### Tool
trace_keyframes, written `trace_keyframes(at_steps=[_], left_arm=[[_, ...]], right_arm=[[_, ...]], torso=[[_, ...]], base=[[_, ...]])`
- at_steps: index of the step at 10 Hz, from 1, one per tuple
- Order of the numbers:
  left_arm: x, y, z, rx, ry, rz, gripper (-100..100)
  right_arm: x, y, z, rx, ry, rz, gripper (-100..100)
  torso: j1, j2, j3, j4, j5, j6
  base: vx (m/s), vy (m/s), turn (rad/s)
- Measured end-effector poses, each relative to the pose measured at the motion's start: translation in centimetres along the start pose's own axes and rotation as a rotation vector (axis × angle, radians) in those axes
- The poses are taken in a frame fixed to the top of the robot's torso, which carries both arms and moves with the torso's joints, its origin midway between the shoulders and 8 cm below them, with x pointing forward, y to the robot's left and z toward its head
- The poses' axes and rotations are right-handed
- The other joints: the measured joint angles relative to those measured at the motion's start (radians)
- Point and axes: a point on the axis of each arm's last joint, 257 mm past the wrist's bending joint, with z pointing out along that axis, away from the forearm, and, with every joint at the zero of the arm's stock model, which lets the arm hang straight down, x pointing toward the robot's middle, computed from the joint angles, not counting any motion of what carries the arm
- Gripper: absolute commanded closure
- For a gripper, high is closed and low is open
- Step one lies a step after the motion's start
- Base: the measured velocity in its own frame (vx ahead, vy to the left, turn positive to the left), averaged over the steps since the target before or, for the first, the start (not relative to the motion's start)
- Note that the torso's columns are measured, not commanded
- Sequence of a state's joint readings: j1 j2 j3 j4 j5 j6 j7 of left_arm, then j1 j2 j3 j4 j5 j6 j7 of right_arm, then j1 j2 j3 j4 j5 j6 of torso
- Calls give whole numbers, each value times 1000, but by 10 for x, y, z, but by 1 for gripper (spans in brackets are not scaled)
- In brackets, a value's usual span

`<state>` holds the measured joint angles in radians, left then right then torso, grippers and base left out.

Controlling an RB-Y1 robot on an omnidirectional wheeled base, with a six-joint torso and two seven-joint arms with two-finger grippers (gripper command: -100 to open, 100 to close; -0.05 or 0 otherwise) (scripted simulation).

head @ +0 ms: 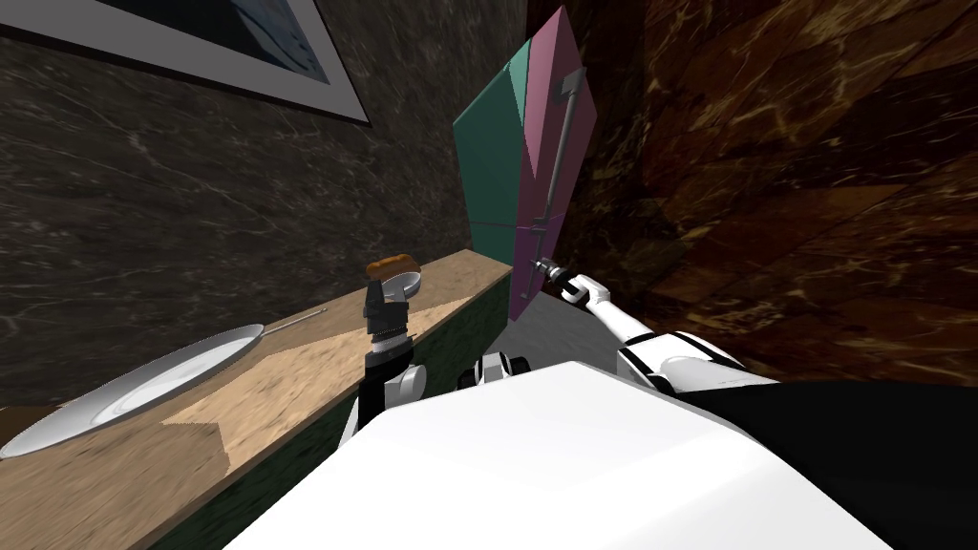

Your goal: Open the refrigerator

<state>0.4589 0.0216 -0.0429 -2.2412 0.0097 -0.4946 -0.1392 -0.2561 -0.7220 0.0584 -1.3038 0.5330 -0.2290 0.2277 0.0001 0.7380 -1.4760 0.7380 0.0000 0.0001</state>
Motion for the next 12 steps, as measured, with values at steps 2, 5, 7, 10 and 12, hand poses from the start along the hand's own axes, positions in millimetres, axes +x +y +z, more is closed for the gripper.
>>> trace_keyframes(at_steps=[2, 5, 7, 10, 12], left_arm=[[0, 0, 0, 0, 0, 0, 0], [0, 0, 0, 0, 0, 0, 0], [0, 0, 0, 0, 0, 0, 0], [0, 0, 0, 0, 0, 0, 0], [0, 0, 0, 0, 0, 0, 0]], right_arm=[[-12, -4, 13, 26, -17, -35, -100], [-33, -14, 35, 72, -32, -91, -100], [-46, -20, 47, 103, -41, -124, -100], [-68, -24, 64, 142, -55, -173, -100], [-80, -27, 74, 161, -62, -195, -100]], torso=[[0, 0, 0, 0, 0, 0], [0, 0, 0, 0, 0, 0], [0, 0, 0, 0, 0, 0], [0, 0, 0, 0, 0, 0], [1, 0, 0, 0, 0, -1]], base=[[0, 0, 0], [0, 0, 0], [0, 0, 0], [0, 0, 0], [-4, -5, -3]])
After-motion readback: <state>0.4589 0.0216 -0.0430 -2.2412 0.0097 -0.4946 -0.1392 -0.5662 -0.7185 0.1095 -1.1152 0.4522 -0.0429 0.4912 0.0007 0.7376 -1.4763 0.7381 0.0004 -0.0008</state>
